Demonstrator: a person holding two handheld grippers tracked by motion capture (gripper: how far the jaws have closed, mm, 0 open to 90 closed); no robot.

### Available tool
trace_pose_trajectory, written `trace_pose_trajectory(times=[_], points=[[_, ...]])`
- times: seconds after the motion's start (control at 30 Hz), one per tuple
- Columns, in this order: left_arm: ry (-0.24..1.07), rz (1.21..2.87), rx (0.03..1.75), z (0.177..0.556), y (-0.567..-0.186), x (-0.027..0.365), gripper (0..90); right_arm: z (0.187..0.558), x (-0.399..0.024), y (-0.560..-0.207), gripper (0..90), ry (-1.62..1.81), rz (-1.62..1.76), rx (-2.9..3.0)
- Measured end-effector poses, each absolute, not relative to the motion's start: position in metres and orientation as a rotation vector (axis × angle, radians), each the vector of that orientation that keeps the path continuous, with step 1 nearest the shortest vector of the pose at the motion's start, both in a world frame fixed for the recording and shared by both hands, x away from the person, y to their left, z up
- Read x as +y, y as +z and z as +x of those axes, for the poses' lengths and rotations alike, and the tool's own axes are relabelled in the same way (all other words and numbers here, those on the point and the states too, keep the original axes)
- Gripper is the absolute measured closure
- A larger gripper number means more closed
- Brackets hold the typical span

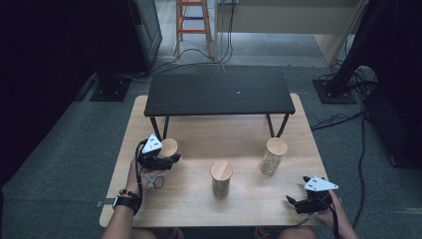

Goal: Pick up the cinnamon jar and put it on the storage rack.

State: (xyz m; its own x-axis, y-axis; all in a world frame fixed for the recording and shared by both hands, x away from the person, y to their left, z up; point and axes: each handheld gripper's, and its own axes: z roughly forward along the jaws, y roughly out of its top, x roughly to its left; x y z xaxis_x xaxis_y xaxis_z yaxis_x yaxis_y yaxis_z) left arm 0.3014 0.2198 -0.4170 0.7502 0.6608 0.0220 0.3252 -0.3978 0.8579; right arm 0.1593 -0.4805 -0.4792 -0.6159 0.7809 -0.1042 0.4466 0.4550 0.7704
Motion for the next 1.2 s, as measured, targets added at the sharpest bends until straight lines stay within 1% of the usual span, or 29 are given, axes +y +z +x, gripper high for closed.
trace_pose_trajectory(times=[0.37, 0.67, 0.9, 1.2], points=[[0.443, 2.051, 0.806, 0.305, -0.388, 0.202, 25.9, 0.16, -0.481, -0.479, 0.0, 1.006, 1.025, 2.269], [0.425, 2.042, 0.76, 0.308, -0.369, 0.198, 25.9, 0.16, -0.482, -0.479, 0.0, 1.008, 1.026, 2.27], [0.448, 2.036, 0.759, 0.308, -0.35, 0.191, 25.9, 0.16, -0.482, -0.479, 0.0, 1.009, 1.025, 2.27], [0.479, 2.036, 0.705, 0.31, -0.324, 0.18, 25.9, 0.161, -0.482, -0.479, 0.0, 1.012, 1.026, 2.272]])
